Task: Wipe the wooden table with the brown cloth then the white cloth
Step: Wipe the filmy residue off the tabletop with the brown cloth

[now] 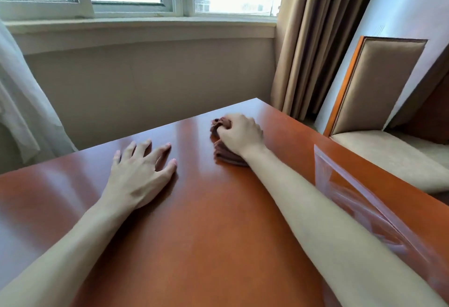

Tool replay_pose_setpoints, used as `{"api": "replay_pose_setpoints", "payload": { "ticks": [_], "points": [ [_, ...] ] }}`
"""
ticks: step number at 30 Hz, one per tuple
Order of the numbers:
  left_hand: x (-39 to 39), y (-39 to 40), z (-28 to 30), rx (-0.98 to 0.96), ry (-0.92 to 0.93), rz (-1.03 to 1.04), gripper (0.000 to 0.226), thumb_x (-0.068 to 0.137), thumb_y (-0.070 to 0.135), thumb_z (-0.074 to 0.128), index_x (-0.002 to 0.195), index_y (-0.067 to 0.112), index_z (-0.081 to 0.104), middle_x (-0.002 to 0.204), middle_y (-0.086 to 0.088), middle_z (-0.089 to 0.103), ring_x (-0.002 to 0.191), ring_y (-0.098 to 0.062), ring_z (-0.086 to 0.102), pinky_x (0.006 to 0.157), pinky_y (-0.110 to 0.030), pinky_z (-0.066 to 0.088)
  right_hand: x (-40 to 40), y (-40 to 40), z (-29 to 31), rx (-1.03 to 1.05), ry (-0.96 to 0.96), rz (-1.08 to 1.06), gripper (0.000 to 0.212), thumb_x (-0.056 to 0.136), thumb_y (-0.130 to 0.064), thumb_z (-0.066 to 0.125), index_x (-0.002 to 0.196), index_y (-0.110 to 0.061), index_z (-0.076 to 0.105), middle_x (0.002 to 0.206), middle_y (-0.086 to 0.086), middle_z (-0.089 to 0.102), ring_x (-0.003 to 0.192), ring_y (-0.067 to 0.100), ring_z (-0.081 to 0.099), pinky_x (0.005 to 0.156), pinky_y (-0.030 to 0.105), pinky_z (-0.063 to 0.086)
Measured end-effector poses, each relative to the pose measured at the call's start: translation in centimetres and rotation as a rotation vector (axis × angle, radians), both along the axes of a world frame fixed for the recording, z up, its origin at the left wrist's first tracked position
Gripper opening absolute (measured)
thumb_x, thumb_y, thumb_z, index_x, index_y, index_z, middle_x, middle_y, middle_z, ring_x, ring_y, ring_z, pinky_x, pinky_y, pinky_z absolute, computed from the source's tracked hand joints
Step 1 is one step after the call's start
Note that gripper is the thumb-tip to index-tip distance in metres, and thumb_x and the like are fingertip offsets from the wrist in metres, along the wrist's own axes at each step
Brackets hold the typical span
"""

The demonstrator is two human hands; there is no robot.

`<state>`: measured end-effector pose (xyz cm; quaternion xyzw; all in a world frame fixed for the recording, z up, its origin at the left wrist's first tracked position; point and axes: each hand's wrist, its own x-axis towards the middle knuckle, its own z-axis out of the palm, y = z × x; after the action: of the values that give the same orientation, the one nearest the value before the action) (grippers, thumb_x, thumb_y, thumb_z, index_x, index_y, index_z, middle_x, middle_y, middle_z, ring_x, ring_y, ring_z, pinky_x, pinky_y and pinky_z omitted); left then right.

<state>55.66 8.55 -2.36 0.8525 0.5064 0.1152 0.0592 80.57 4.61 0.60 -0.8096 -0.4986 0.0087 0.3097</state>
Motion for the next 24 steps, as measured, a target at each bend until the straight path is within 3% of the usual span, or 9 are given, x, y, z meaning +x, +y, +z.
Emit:
{"api": "replay_pose_setpoints", "payload": {
  "ticks": [3, 7, 12, 17, 21, 24],
  "points": [
    [0.1, -0.1, -0.1, 0.022, 0.002, -0.003, 0.081, 0.077, 0.076, 0.008, 0.150, 0.050, 0.033, 0.160, 0.000, 0.028, 0.150, -0.027, 0.019, 0.122, -0.051, 0.013, 6.7, 2.0, 0.5, 0.004, -0.038, -0.132, 0.020, 0.086, -0.037, 0.059, 0.097, -0.028, 0.073, 0.104, 0.007, 0.073, 0.103, 0.037, 0.065, 0.071, 0.032, 0.040],
    [0.0, -0.4, 0.0, 0.024, 0.007, -0.002, 0.080, 0.078, 0.075, 0.007, 0.151, 0.050, 0.031, 0.162, -0.001, 0.025, 0.151, -0.027, 0.017, 0.122, -0.050, 0.012, 13.7, 1.9, 0.6, 0.000, -0.037, -0.327, 0.024, 0.086, -0.031, 0.057, 0.102, -0.024, 0.074, 0.108, 0.013, 0.072, 0.105, 0.041, 0.064, 0.080, 0.038, 0.048],
    [0.5, -0.6, 0.2, -0.003, 0.014, 0.006, 0.081, 0.078, 0.073, 0.006, 0.153, 0.050, 0.024, 0.163, 0.000, 0.021, 0.152, -0.028, 0.012, 0.123, -0.051, 0.008, 13.1, 3.0, 0.3, -0.051, -0.136, -0.374, 0.028, 0.087, -0.024, 0.052, 0.103, -0.019, 0.075, 0.115, 0.013, 0.067, 0.113, 0.041, 0.057, 0.087, 0.041, 0.046],
    [0.1, -0.4, 0.4, -0.030, 0.018, 0.003, 0.076, 0.081, 0.073, 0.011, 0.152, 0.050, 0.027, 0.162, -0.002, 0.022, 0.151, -0.029, 0.012, 0.123, -0.052, 0.007, 3.3, 0.4, 0.1, -0.038, -0.167, -0.092, 0.015, 0.083, -0.027, 0.055, 0.085, -0.020, 0.067, 0.101, 0.001, 0.066, 0.101, 0.036, 0.060, 0.071, 0.035, 0.039],
    [0.3, -0.5, 0.5, -0.047, 0.034, 0.001, 0.064, 0.092, 0.070, 0.023, 0.152, 0.049, 0.028, 0.163, -0.004, 0.023, 0.151, -0.031, 0.013, 0.122, -0.054, 0.008, -5.1, -5.6, 0.4, -0.065, -0.125, 0.227, 0.029, 0.085, -0.032, 0.057, 0.110, -0.036, 0.072, 0.118, -0.015, 0.066, 0.112, 0.022, 0.057, 0.086, 0.038, 0.049],
    [0.0, -0.6, 0.7, -0.058, 0.041, -0.007, 0.059, 0.097, 0.066, 0.029, 0.153, 0.048, 0.028, 0.164, -0.005, 0.023, 0.152, -0.031, 0.013, 0.122, -0.053, 0.007, -7.6, -10.9, 0.5, -0.040, -0.105, 0.368, 0.037, 0.084, -0.037, 0.056, 0.117, -0.041, 0.071, 0.131, -0.022, 0.063, 0.122, 0.011, 0.055, 0.094, 0.035, 0.049]
  ]
}}
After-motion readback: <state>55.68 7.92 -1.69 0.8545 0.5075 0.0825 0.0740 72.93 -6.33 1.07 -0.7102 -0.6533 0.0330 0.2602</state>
